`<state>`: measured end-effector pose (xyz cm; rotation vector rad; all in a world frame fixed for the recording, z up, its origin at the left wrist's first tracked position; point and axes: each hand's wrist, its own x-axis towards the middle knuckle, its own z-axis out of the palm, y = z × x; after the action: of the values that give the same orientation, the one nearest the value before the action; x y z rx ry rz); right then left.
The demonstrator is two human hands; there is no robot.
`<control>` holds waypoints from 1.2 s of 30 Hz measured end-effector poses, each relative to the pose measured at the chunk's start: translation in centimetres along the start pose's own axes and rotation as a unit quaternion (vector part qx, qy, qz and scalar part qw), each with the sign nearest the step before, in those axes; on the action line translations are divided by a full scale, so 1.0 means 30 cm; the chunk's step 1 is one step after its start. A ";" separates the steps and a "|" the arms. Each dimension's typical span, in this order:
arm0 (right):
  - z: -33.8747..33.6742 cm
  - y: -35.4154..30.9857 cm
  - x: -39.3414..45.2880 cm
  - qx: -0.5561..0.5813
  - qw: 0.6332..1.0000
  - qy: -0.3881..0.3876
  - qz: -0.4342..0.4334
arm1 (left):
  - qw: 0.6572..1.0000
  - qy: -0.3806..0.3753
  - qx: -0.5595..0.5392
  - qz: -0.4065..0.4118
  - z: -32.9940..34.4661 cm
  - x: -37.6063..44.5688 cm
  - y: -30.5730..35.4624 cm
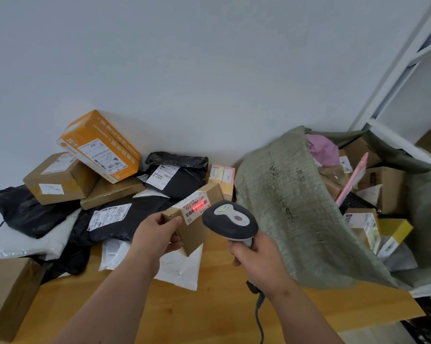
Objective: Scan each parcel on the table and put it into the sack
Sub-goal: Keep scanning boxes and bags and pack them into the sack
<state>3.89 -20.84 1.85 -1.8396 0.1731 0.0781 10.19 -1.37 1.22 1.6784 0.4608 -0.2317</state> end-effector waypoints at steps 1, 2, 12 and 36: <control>-0.002 0.002 -0.001 0.003 1.000 0.011 0.004 | 1.000 0.000 0.010 0.010 0.001 -0.001 0.006; -0.004 0.003 -0.003 0.008 1.000 0.022 0.008 | 1.000 0.000 0.022 0.023 0.002 -0.004 0.014; -0.108 -0.056 -0.046 0.056 0.986 0.154 -0.021 | 0.922 0.093 0.198 0.320 0.114 -0.089 0.193; -0.747 -0.091 0.003 0.184 0.946 0.263 -0.045 | 0.769 -0.146 0.468 0.411 0.933 -0.118 0.483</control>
<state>3.61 -41.67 10.55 -1.4555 0.4453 -0.4866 16.23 -30.89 11.10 2.5817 -0.7956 -0.0488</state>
